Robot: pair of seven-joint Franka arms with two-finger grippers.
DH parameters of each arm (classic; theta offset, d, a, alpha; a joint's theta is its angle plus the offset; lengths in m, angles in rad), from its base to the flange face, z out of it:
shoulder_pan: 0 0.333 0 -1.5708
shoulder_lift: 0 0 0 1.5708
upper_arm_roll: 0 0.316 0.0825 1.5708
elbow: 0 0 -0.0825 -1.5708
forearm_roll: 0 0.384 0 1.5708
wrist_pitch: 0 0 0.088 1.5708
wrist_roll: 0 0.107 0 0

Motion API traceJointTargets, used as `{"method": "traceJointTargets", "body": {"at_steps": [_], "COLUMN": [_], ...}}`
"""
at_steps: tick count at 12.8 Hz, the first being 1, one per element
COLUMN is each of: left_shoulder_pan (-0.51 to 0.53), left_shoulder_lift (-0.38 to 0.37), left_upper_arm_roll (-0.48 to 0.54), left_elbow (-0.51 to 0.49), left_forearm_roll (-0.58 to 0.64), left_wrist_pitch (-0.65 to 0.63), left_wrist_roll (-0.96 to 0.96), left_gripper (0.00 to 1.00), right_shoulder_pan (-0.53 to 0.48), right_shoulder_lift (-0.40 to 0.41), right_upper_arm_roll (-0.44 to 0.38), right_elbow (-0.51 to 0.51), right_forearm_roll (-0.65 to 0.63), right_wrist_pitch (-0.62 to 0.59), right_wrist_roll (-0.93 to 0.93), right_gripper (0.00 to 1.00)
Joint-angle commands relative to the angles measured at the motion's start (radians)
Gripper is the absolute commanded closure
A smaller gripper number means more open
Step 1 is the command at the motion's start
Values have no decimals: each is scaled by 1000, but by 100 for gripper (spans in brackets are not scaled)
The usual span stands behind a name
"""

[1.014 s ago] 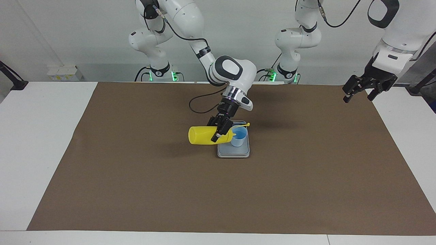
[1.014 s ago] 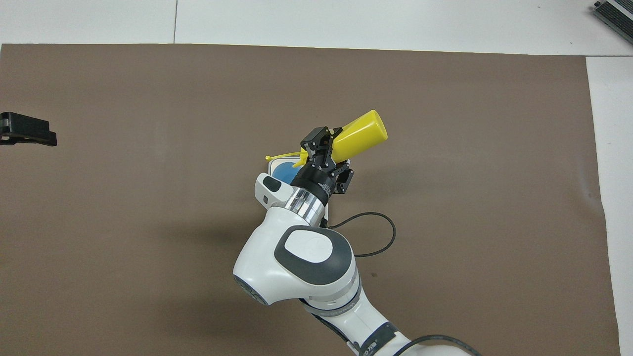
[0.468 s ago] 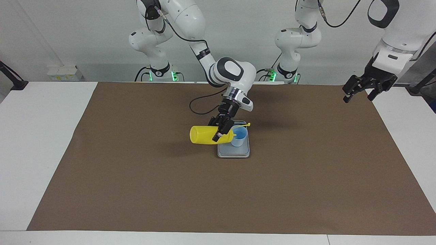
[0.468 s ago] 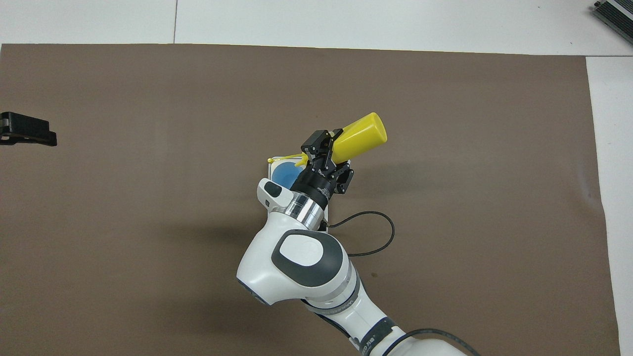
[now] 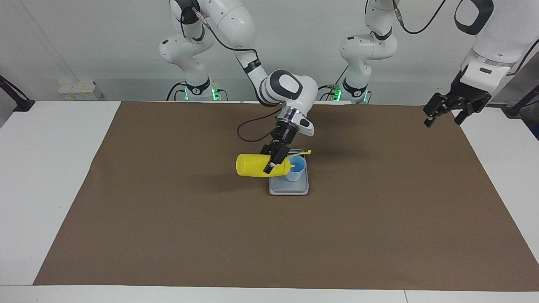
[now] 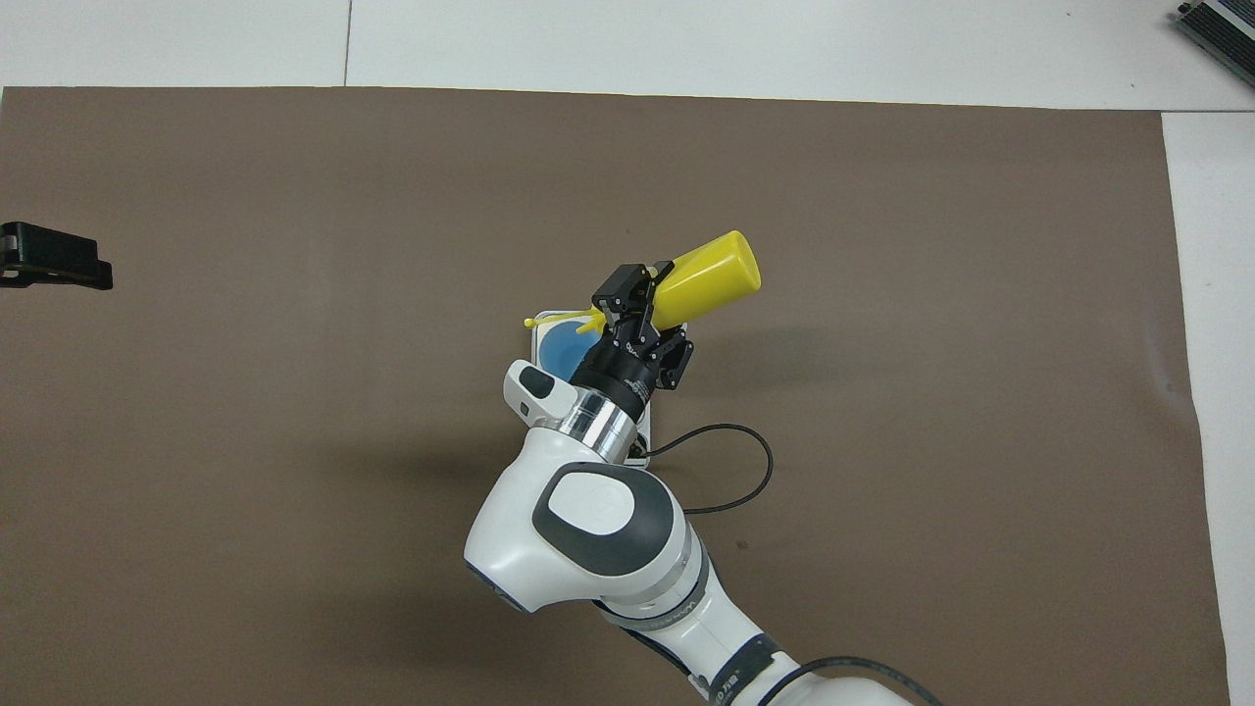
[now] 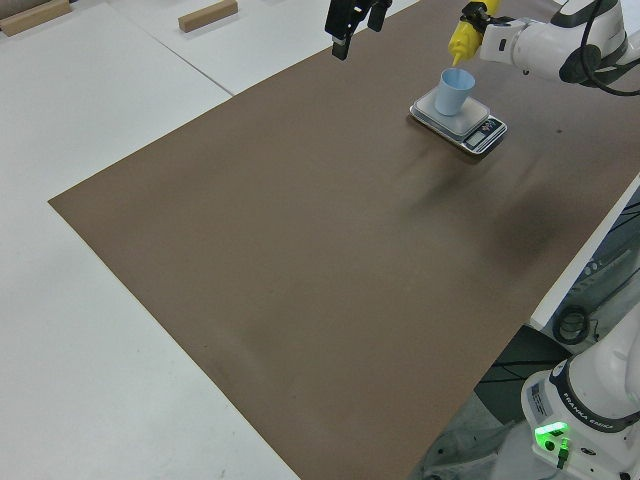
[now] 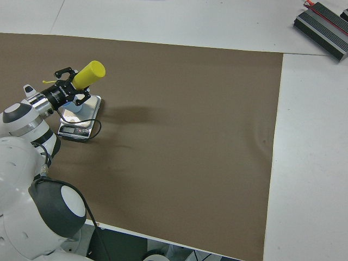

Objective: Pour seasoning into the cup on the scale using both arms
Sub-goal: 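Tilt the yellow bottle nozzle down into the blue cup with the right gripper, then raise the yellow bottle upright and carry it back beside the scale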

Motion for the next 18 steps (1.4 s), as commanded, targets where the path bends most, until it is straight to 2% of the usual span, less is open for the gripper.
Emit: {"method": "traceJointTargets", "body": {"at_steps": [1, 3, 6, 8, 11, 13, 15, 17, 18], "left_shoulder_pan": [8, 8, 8, 8, 8, 8, 8, 8, 8], "left_shoulder_lift": [-10, -10, -10, -10, -10, -10, -10, -10, -10], "left_upper_arm_roll": [-6, -6, -6, -5, -6, -6, -6, -6, -6], "left_elbow": [-9, -9, -9, -9, -9, -9, -9, -9, -9], "left_forearm_roll": [17, 17, 17, 17, 17, 17, 17, 17, 17], "left_wrist_pitch": [-9, -9, -9, -9, -9, -9, -9, -9, -9], "left_wrist_roll": [2, 2, 4, 4, 2, 4, 4, 4, 2], "left_gripper": [0, 0, 0, 0, 0, 0, 0, 0, 0], "right_shoulder_pan": [-4, -16, -96, -143, -241, -304, -379, -470, -509], "right_shoulder_lift": [-51, -91, -181, -211, -266, -316, -384, -431, -442], "right_upper_arm_roll": [5, 5, 4, 5, 4, 4, 4, 2, 2], "right_elbow": [-11, -9, -19, -19, -45, -100, -198, -281, -314], "right_forearm_roll": [70, 185, 435, 532, 714, 825, 963, 1110, 1225], "right_wrist_pitch": [-15, 2, 44, 47, 143, 221, 332, 440, 499], "right_wrist_roll": [26, 37, 26, 21, -55, -90, -155, -288, -360], "right_gripper": [100, 100, 100, 100, 100, 100, 100, 100, 100]}}
